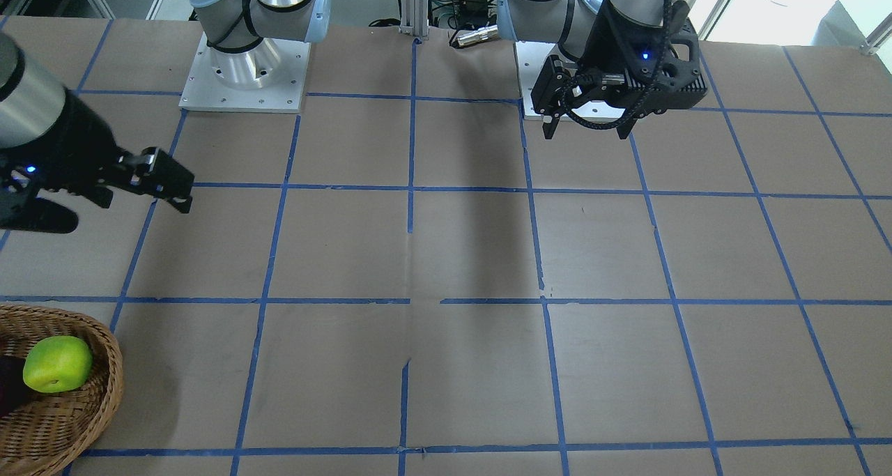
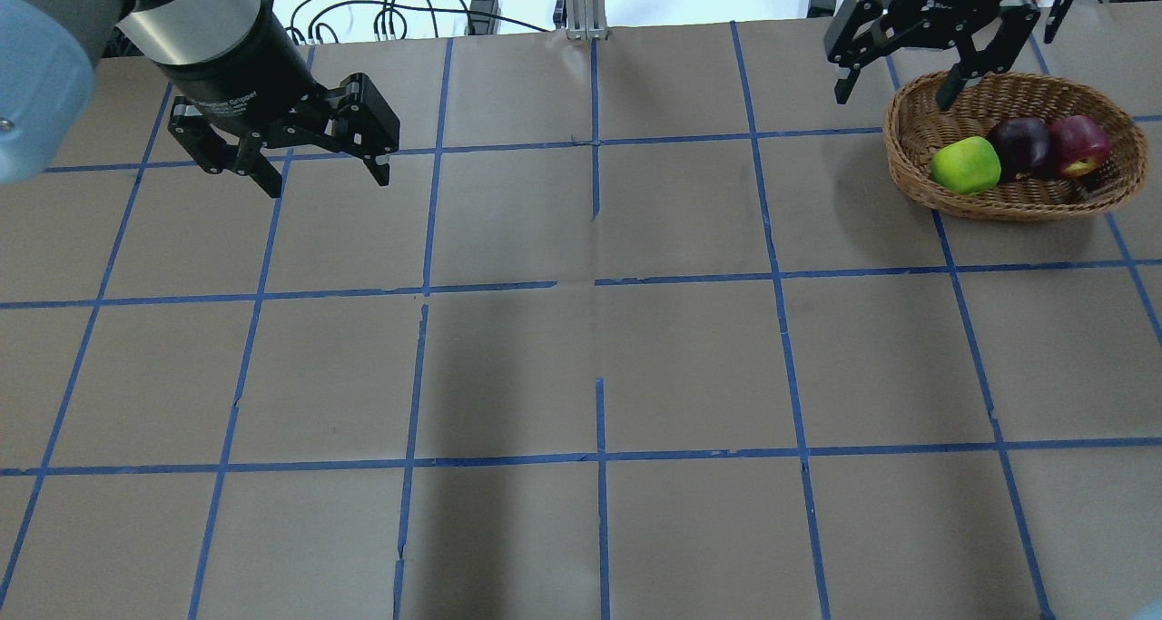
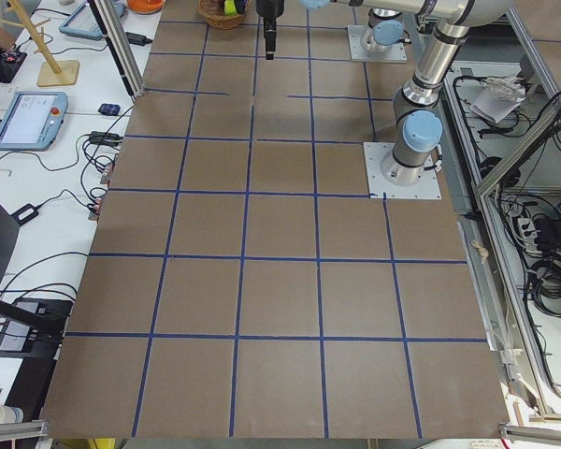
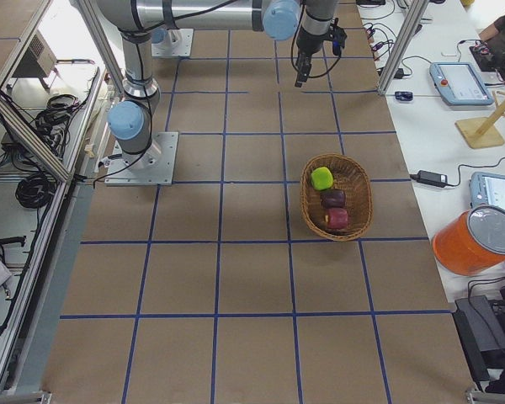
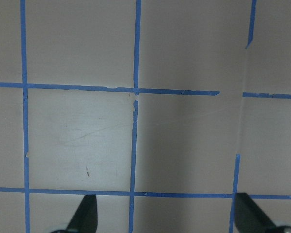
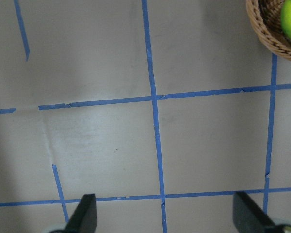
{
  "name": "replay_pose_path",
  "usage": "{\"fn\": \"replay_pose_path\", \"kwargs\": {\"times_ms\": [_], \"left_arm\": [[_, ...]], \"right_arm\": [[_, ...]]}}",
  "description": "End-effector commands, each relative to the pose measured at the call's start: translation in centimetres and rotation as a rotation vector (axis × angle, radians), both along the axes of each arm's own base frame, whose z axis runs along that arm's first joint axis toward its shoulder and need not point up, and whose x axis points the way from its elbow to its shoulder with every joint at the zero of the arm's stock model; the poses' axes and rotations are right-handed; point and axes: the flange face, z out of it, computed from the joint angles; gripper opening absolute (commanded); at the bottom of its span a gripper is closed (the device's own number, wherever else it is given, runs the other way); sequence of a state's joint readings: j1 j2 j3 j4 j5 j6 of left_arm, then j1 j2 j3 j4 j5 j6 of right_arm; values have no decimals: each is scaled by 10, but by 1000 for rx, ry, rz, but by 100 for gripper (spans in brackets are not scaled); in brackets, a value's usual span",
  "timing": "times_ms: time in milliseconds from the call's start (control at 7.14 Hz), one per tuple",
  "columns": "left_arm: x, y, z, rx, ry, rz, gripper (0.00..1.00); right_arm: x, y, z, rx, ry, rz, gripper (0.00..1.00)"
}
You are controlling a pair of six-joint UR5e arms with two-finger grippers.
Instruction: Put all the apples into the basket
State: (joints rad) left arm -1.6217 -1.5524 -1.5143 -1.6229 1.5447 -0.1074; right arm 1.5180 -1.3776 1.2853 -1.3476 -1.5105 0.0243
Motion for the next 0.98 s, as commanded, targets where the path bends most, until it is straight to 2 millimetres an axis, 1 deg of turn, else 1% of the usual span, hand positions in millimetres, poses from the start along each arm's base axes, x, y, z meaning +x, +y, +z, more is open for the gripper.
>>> {"fn": "replay_pose_path", "kwargs": {"times_ms": [0,140,280,420,561,841], "left_arm": [[-1,0,-1,1,0,-1,100],[-1,0,0,0,0,-1,100],[0,0,0,0,0,0,100],[0,0,0,0,0,0,100],[0,0,0,0,0,0,100],[0,0,0,0,0,0,100]], "right_arm": [[27,43,-3,27,7,6,100],[27,67,-13,44,9,6,100],[24,88,-16,23,42,11,100],[19,89,-24,5,87,13,100],[11,83,-18,-10,90,2,100],[7,81,-12,-16,79,-12,100]]}}
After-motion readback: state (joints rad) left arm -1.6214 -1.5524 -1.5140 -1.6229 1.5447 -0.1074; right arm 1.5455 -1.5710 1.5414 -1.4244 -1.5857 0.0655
